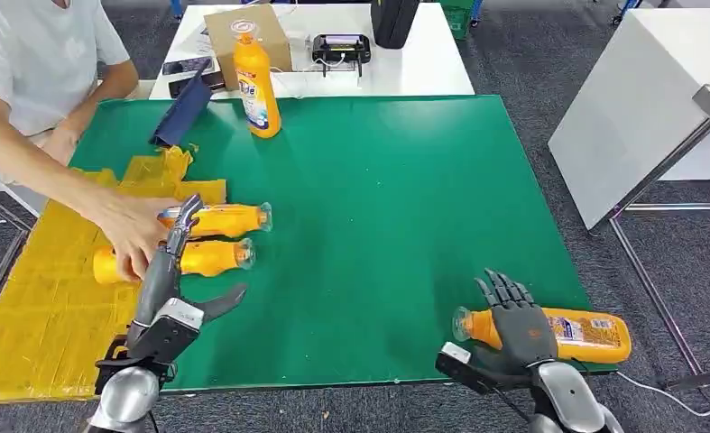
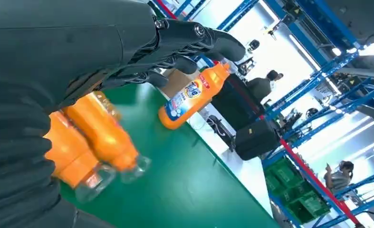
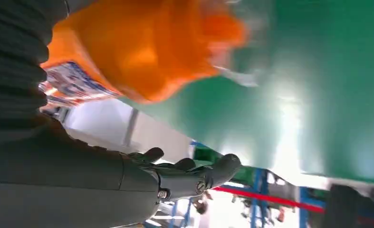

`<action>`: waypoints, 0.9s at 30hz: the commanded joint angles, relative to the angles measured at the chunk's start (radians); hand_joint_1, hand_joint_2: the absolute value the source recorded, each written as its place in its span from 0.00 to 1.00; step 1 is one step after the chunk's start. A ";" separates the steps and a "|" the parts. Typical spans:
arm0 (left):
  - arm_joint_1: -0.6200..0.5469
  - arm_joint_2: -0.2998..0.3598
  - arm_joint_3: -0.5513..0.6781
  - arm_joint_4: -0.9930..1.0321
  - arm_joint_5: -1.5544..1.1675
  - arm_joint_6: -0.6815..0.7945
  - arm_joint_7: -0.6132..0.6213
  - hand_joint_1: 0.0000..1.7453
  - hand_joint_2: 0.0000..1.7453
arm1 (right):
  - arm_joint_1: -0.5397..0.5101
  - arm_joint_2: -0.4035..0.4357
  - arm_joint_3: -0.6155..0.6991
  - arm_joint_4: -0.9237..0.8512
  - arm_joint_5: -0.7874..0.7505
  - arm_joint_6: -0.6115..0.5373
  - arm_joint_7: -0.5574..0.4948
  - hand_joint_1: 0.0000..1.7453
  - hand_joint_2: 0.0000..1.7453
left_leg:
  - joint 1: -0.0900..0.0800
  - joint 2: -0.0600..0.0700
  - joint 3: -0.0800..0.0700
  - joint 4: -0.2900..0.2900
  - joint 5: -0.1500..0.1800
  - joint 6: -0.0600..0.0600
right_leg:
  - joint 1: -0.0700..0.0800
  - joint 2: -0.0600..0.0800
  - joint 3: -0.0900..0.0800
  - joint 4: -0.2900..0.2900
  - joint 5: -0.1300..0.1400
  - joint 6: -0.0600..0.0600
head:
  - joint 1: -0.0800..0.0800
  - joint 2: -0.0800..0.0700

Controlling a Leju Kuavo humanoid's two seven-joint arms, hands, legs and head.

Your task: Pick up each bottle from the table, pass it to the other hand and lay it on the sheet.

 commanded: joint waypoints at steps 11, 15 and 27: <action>-0.016 -0.008 -0.046 0.028 0.009 0.005 0.009 0.00 1.00 | 0.014 -0.002 -0.088 0.126 0.039 0.021 0.026 0.00 1.00 | 0.002 -0.003 0.007 0.000 -0.003 -0.002 | 0.001 0.003 0.008 -0.001 -0.003 -0.002 | 0.000 0.000; -0.003 -0.008 -0.045 0.014 0.010 0.011 0.010 0.00 1.00 | 0.044 -0.015 -0.102 0.098 0.048 0.048 0.049 0.00 1.00 | 0.002 -0.003 0.007 0.000 -0.003 -0.002 | 0.001 0.002 0.008 -0.001 -0.003 -0.002 | 0.000 0.000; -0.008 -0.001 -0.051 0.020 0.013 0.013 0.015 0.00 1.00 | 0.092 -0.038 -0.170 0.122 0.040 0.084 0.069 0.00 1.00 | 0.001 -0.006 0.008 -0.001 -0.002 -0.001 | 0.000 0.000 0.009 -0.001 -0.003 -0.002 | 0.000 0.000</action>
